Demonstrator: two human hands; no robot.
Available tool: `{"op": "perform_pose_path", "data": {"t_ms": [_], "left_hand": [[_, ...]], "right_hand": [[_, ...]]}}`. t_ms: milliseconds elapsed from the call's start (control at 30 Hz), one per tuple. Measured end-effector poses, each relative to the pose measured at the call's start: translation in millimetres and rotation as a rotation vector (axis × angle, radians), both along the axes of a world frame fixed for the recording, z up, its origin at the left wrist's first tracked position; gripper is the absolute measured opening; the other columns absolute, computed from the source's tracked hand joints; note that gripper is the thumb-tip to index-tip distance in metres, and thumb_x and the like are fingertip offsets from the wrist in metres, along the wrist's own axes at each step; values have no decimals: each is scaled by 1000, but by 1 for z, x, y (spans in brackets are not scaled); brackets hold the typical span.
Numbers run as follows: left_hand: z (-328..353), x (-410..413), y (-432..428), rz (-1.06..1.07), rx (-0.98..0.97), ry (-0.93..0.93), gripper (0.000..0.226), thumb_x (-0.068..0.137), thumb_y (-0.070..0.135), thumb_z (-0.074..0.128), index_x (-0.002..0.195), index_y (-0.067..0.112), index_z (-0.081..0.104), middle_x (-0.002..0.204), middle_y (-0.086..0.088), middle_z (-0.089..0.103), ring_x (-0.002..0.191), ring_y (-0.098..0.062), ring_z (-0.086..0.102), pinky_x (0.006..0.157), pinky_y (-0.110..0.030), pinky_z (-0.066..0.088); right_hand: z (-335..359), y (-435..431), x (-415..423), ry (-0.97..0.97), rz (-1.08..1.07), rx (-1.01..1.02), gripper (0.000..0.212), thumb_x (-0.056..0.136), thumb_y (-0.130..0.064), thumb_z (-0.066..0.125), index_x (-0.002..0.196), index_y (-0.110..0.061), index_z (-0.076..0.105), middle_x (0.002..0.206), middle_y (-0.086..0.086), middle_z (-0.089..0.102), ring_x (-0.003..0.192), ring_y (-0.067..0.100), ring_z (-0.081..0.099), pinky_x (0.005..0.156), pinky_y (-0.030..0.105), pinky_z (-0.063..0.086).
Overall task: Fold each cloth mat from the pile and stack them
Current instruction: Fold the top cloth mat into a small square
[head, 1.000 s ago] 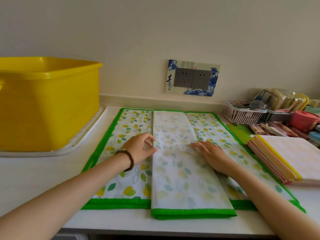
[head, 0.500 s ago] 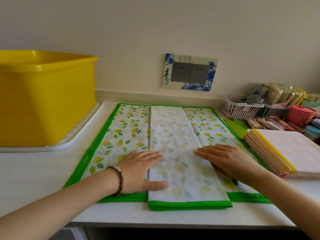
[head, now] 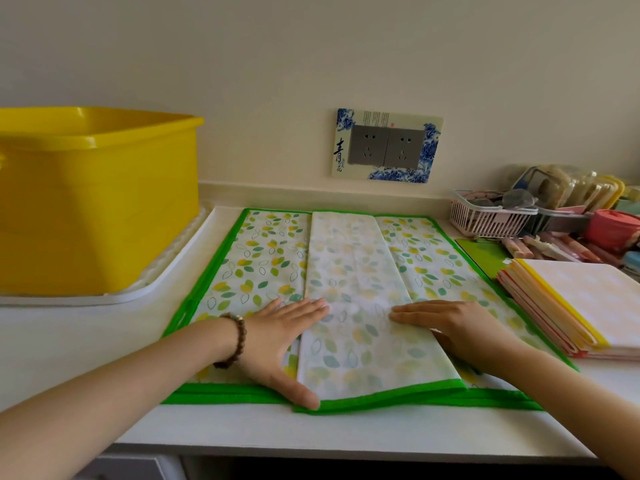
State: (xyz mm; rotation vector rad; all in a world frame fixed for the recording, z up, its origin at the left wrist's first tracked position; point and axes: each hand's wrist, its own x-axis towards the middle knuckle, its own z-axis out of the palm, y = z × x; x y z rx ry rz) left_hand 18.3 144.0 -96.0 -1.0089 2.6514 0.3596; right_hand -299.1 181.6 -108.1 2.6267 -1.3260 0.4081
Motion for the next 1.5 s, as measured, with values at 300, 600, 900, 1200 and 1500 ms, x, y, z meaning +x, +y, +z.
{"op": "perform_pose_path", "data": {"t_ms": [300,600,900,1200,1500], "left_hand": [[14,5,-19,304,344,502,99,65,92,8,140,34,38,140,25,36,127,7,32,108,-21,19],[-3,-8,-42,518,223,815,29,88,22,62,117,18,56,103,7,63,97,-8,59,77,-10,47],[-10,-32,-55,746,21,828,48,79,34,72,120,17,54,85,5,65,82,-10,61,74,-23,46],[-11,-31,-43,445,-300,694,31,88,31,61,118,30,58,114,9,52,106,-10,50,89,-27,46],[-13,-31,-22,167,-187,353,49,98,51,23,145,38,28,155,13,20,143,-6,14,117,-27,11]], "right_hand": [[9,-9,0,-324,-161,270,39,84,-10,68,106,-42,66,107,-19,68,97,-4,63,82,17,49],[13,-46,16,-831,-390,421,12,89,-31,57,90,-26,68,83,-2,72,70,16,65,66,30,56],[6,-70,29,-833,-594,320,14,89,-32,61,83,-19,65,66,-3,64,48,5,54,49,18,41],[3,-75,35,-734,-705,240,20,84,-35,67,94,-20,60,78,-6,59,69,12,56,61,28,48],[4,-68,43,-662,-705,169,38,92,-32,56,128,-22,51,119,1,61,89,15,59,78,32,50]]}}
